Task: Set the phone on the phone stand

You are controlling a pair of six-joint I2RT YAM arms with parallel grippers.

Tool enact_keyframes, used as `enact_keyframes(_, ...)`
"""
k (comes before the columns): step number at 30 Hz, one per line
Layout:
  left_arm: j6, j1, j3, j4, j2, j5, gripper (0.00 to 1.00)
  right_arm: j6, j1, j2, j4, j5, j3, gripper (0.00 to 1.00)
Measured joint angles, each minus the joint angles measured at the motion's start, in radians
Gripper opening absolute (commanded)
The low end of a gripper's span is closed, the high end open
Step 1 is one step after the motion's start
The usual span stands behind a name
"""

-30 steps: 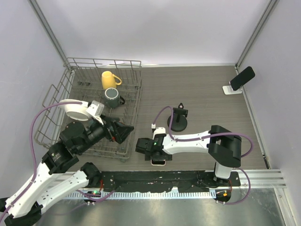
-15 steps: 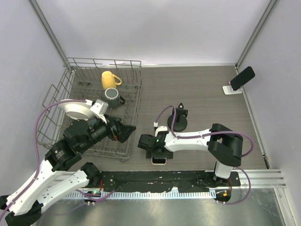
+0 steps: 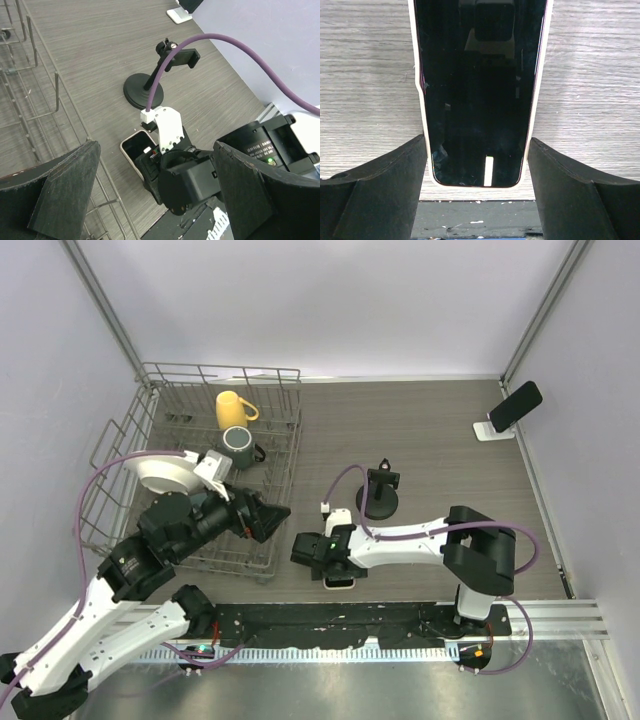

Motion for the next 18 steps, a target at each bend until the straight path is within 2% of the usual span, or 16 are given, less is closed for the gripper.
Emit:
enact_keyframes(6, -0.049, 0.0, 0.0, -0.007, 0.042, 0.02, 1.0, -0.017, 0.041, -0.019, 0.008, 0.075, -0.015, 0.01)
enact_keyframes(14, -0.15, 0.0, -0.014, -0.005, 0.058, 0.048, 1.0, -0.034, 0.059, -0.302, 0.12, 0.145, -0.174, 0.01)
enact_keyframes(18, -0.191, 0.0, -0.02, 0.003, 0.077, 0.071, 1.0, -0.035, 0.051, -0.336, 0.13, 0.147, -0.192, 0.01)
